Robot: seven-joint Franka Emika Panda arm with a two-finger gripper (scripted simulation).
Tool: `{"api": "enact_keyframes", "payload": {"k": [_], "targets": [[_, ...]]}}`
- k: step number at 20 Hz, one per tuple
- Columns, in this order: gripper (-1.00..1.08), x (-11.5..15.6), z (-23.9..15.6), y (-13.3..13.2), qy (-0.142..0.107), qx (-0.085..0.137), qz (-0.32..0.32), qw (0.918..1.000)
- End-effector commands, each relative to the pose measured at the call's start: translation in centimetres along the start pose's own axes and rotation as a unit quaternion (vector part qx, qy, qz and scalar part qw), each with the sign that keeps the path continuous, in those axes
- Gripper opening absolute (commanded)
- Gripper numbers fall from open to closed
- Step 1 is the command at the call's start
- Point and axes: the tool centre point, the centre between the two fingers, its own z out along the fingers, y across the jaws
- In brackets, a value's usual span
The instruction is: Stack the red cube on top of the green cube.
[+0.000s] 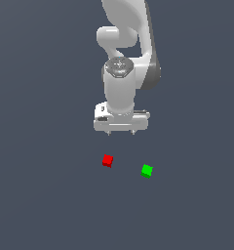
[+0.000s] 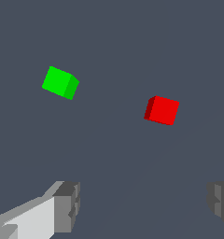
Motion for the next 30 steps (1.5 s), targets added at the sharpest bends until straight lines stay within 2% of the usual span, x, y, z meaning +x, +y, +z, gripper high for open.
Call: {"api": "enact_keyframes", "payload": {"k": [1,10,22,30], "targets": [[1.00,0.0,0.0,0.0,0.000,0.000,0.000,1.0000],[1.00,1.1,1.8,0.9,0.002,-0.003,0.023,0.9997],[1.00,4.9,8.0,5.0,0.007,-0.015,0.107,0.9942],[1.00,6.0,9.8,6.4,0.009,-0.017,0.133,0.9909]]}}
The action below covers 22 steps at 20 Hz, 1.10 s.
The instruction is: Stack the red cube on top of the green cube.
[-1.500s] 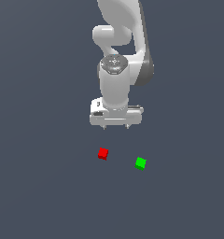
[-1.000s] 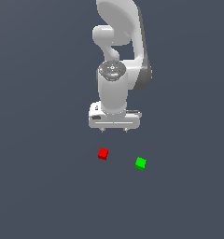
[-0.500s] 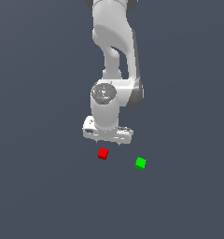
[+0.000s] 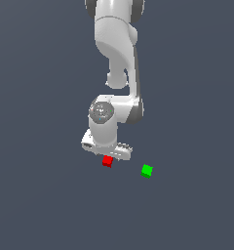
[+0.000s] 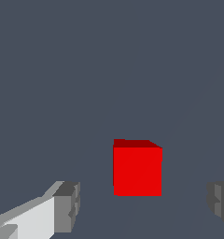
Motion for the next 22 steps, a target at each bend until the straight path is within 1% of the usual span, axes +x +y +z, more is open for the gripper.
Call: {"api": "enact_keyframes", "payload": {"k": [1,6,15,21,22], "targets": [[1.00,0.3,0.2,0.1,0.001,0.000,0.004,1.0000],[1.00,0.2,0.5,0.1,0.000,0.000,0.003,1.0000],[1.00,0.1,4.5,0.2,0.001,0.000,0.004,1.0000],[1.00,0.3,5.2,0.1,0.001,0.000,0.005,1.0000],[-1.00,0.3,5.2,0.1,0.001,0.000,0.005,1.0000]]}}
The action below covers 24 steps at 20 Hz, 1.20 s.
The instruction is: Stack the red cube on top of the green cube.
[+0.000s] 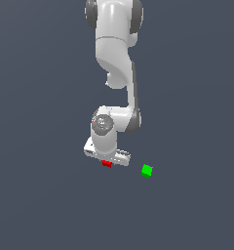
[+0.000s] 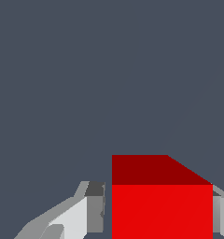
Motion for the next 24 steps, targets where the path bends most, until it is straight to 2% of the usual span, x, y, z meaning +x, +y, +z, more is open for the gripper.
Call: {"api": "enact_keyframes", "payload": {"k": [1,14,24], "targets": [[-1.00,0.1,0.0,0.0,0.001,0.000,0.000,1.0000],[-1.00,0.0,-0.5,0.0,0.001,0.000,0.000,1.0000],[-1.00,-0.1,-6.2,0.0,0.001,0.000,0.000,1.0000]]}}
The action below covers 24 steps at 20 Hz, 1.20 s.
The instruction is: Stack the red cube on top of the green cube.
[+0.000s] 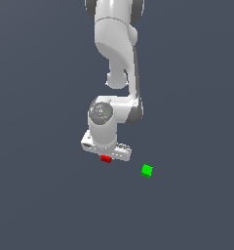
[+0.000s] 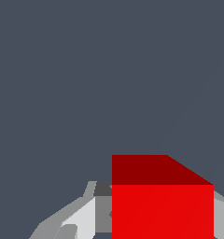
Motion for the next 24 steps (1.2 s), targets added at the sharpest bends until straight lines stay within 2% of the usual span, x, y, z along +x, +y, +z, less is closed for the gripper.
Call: {"api": "enact_keyframes", "payload": {"k": [1,8,15,19,24], "targets": [[-1.00,0.0,-1.9,0.0,0.001,0.000,0.000,1.0000],[-1.00,0.1,-4.8,0.0,0.001,0.000,0.000,1.0000],[-1.00,0.1,-4.8,-0.4,0.001,0.000,0.000,1.0000],[-1.00,0.1,-4.3,-2.1,0.001,0.000,0.000,1.0000],[-1.00,0.0,-3.1,-6.0,0.001,0.001,0.000,1.0000]]}}
